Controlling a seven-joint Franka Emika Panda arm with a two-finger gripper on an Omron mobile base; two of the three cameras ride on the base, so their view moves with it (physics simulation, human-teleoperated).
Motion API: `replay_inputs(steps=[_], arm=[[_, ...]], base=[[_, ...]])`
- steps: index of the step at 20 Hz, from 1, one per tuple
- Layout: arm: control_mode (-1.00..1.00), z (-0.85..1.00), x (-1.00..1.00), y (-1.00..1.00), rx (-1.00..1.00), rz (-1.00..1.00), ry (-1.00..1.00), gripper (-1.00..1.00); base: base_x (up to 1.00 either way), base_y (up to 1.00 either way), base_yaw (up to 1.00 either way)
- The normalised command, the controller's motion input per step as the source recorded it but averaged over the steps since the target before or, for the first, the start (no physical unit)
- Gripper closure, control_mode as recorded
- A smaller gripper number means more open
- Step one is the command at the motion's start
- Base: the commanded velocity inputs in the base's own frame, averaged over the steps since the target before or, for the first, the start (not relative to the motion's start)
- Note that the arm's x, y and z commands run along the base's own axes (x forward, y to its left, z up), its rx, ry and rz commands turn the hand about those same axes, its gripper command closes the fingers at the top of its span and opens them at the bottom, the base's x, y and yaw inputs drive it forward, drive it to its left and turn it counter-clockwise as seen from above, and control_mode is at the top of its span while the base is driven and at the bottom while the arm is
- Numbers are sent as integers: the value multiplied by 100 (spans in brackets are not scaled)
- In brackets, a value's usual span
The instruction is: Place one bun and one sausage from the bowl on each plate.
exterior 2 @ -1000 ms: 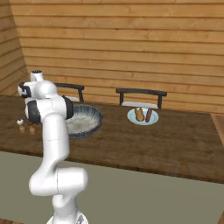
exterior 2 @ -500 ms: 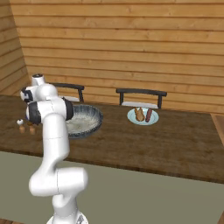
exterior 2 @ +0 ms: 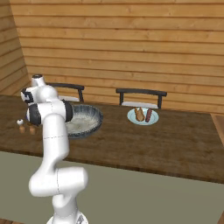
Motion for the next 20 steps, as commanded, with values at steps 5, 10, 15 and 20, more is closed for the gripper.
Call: replay_inputs(steps=[5, 10, 15, 20], arm=[[-100, 5, -12, 0, 0, 0, 0, 100], [-100, 0, -31, 0, 0, 0, 0, -100], [-100, 0, -23, -11, 0, 0, -1, -100], [-100, 9, -18, -9, 0, 0, -3, -100]], base=[[0, 0, 0], [0, 0, 0], [0, 0, 0], [0, 0, 0]])
